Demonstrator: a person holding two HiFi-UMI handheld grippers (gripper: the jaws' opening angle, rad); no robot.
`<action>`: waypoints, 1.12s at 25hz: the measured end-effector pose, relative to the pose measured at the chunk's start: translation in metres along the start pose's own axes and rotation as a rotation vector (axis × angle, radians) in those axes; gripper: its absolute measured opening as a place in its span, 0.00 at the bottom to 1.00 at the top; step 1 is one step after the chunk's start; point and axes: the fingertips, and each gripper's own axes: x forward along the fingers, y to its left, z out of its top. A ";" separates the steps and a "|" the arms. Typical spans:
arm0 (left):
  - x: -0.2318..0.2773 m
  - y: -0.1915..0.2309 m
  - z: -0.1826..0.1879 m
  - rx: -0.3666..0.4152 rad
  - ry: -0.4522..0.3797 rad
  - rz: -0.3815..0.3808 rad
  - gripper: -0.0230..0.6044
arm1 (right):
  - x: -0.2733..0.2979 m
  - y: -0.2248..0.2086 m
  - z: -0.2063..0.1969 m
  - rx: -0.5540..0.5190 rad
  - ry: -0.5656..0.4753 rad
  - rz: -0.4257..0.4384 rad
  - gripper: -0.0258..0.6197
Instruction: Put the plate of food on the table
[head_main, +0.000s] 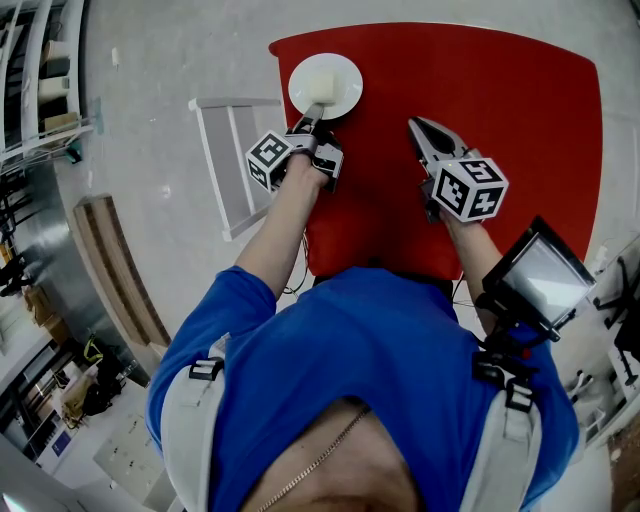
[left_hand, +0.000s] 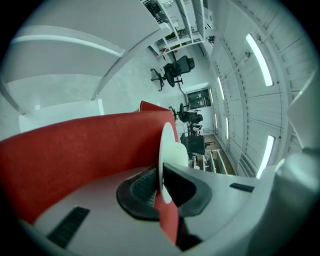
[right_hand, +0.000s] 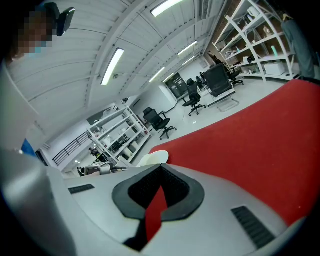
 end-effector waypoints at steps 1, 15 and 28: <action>0.000 -0.001 0.000 0.010 0.005 0.007 0.07 | 0.000 0.000 0.000 0.001 0.000 0.000 0.04; 0.003 0.000 -0.008 0.192 0.096 0.072 0.17 | 0.002 0.002 0.004 0.001 -0.007 0.007 0.04; 0.003 0.000 -0.020 0.333 0.209 0.093 0.32 | 0.003 0.000 0.003 0.001 -0.016 0.013 0.04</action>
